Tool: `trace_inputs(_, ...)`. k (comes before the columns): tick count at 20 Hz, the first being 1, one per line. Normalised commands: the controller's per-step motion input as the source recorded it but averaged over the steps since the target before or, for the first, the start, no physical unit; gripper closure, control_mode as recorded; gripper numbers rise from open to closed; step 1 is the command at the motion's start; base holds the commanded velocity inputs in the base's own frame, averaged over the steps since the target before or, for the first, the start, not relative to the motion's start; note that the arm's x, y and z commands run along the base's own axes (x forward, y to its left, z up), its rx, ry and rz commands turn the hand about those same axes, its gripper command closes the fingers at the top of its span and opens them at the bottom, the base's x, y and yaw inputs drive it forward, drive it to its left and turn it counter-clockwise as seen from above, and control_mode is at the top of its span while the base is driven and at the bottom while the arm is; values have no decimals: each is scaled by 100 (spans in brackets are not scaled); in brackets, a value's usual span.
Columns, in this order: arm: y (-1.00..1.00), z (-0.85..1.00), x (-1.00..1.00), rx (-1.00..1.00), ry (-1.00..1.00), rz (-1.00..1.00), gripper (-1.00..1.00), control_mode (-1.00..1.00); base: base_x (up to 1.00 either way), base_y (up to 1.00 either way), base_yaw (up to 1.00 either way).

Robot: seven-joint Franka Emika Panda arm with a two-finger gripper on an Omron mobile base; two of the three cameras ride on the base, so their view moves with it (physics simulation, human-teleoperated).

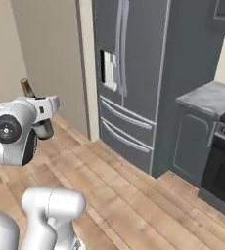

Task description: Open the cabinet directly in front. Then move the wine and the cup to the dining counter with the jar on it.

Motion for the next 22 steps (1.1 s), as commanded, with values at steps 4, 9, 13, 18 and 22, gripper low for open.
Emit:
trace_inputs(4, 0, 0, 0, 0, 0, 0, 100, 100, -18, 0, 95)
trace_inputs(9, 0, 0, 0, 0, 0, 0, 100, 100, -8, 1, 43)
trace_inputs(13, 0, 0, 0, 0, 0, 0, 100, 100, 11, 79, 28)
trace_inputs(18, 0, 0, 0, 0, 0, 0, 100, 100, 5, 100, 29)
trace_inputs(22, 0, 0, 0, 0, 0, 0, 100, 100, -10, 100, 30)
